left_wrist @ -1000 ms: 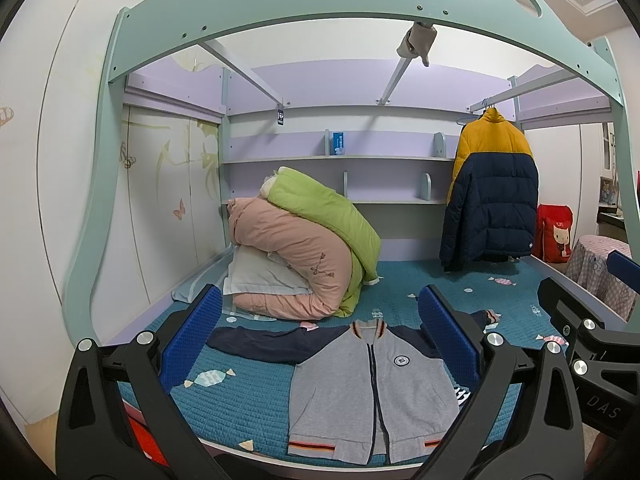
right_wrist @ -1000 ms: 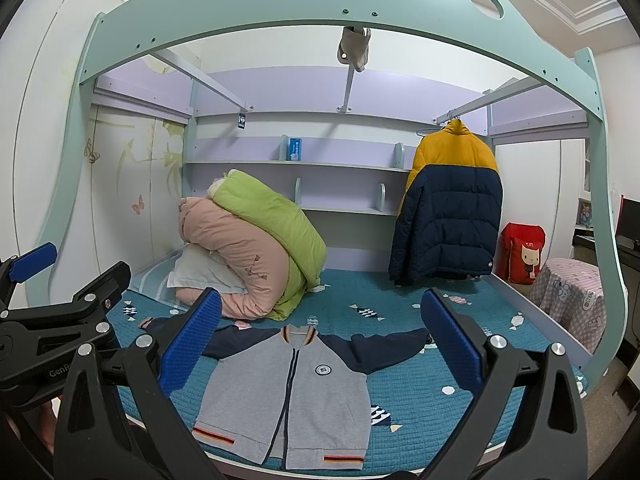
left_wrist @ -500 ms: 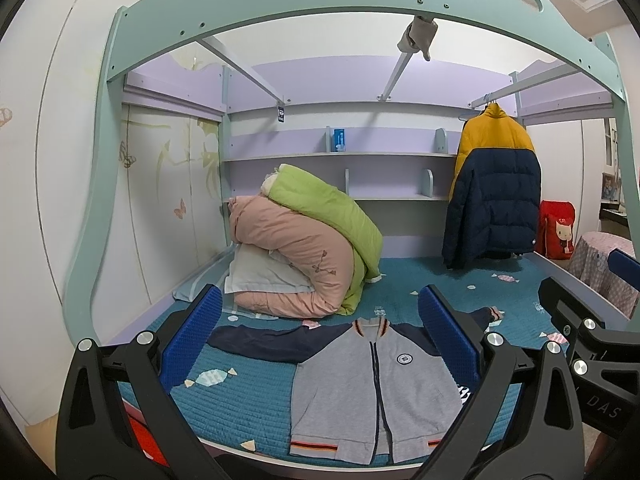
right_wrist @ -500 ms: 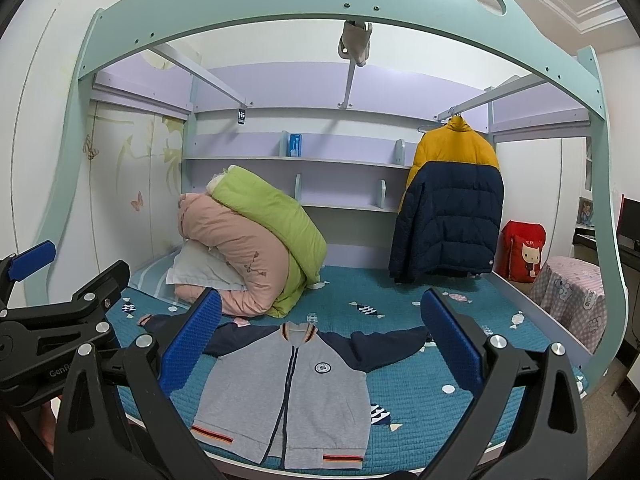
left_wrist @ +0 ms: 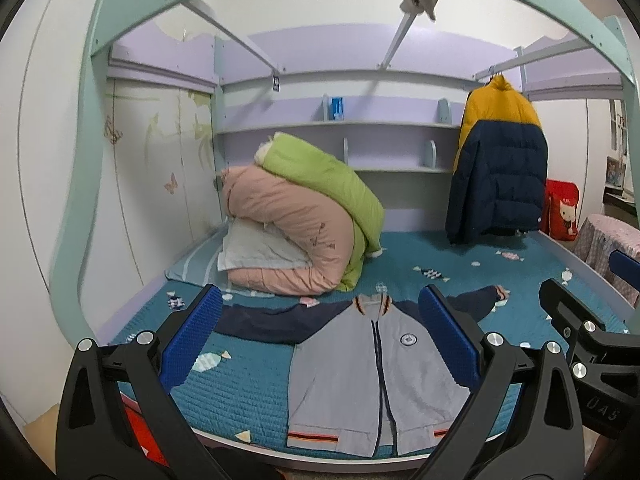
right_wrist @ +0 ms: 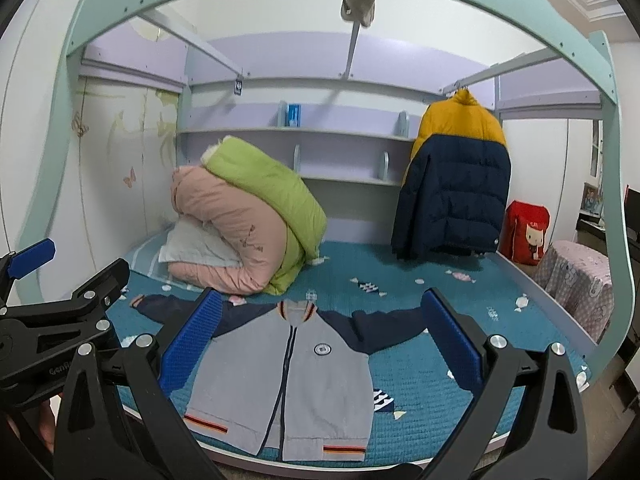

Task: Fold large clothes

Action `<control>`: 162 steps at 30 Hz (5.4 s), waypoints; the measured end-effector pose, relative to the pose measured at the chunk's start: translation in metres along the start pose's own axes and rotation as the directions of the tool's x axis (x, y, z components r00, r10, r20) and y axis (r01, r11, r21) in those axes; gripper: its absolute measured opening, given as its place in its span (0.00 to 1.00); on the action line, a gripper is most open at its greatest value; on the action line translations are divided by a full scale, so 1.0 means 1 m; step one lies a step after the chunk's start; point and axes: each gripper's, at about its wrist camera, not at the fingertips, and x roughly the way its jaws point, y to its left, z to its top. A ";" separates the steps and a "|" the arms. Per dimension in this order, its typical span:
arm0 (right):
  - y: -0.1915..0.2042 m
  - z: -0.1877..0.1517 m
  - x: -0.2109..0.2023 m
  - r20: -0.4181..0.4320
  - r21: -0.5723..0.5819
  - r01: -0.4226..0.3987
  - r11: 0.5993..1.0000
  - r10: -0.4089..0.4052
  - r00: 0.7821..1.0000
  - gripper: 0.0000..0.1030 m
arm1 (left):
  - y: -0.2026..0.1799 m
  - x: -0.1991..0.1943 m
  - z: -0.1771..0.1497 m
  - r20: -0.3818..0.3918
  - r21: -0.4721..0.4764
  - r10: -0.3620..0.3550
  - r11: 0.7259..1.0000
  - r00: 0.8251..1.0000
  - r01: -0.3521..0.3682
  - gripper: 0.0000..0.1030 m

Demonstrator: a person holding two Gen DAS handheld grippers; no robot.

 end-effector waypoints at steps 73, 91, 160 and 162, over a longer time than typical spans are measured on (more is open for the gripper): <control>0.267 -0.216 0.633 -0.669 0.290 -0.342 0.894 0.445 0.595 0.02 | 0.376 0.527 -0.097 -0.290 -0.513 -0.172 0.858 0.942 -0.001 0.23; -0.047 -0.194 0.562 -0.574 0.354 -0.100 0.930 0.300 0.762 0.05 | 0.015 0.567 -0.040 -0.269 -0.365 -0.481 0.853 0.834 0.374 0.22; -0.048 -0.072 0.504 -0.164 0.260 -0.232 0.937 0.280 0.946 0.06 | 0.020 0.608 -0.166 -0.587 -0.287 -0.226 0.956 0.777 0.060 0.73; 0.004 -0.089 0.522 -0.224 0.241 -0.247 0.938 0.302 0.927 0.06 | 0.049 0.602 -0.170 -0.597 -0.302 -0.208 0.953 0.775 0.023 0.73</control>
